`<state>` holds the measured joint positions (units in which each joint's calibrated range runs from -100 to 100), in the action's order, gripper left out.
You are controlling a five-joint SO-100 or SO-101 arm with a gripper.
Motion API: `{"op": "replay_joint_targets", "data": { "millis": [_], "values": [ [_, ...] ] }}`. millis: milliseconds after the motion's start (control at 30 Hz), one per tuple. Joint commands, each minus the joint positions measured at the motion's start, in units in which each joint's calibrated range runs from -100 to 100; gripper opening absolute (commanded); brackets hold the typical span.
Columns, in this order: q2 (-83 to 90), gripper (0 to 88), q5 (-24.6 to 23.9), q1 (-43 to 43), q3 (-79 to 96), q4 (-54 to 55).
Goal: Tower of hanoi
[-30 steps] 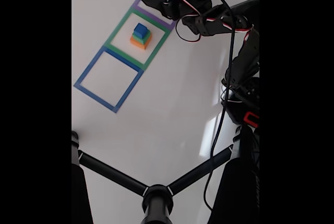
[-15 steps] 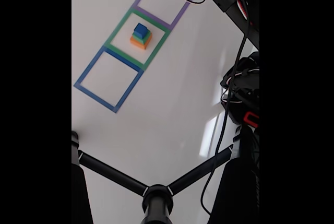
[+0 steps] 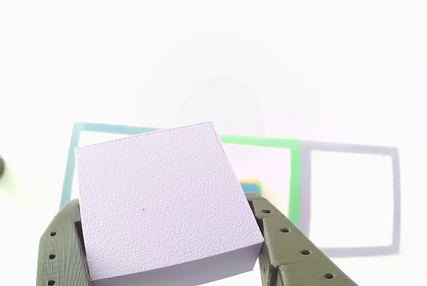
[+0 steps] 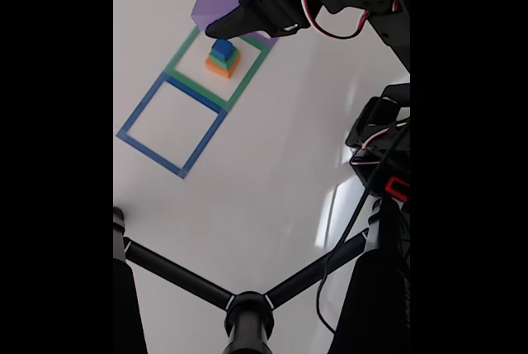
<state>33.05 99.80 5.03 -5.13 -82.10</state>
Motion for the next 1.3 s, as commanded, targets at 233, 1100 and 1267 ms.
{"op": "replay_joint_targets", "data": {
  "millis": [233, 1100, 1267],
  "values": [
    [2.2, 17.1, 0.2, 11.7, -2.4, 0.6],
    [-15.2, 17.2, 0.2, 17.5, 69.5, 99.0],
    [-24.7, 17.1, 0.2, 16.7, 70.8, 110.7]
  ]
}}
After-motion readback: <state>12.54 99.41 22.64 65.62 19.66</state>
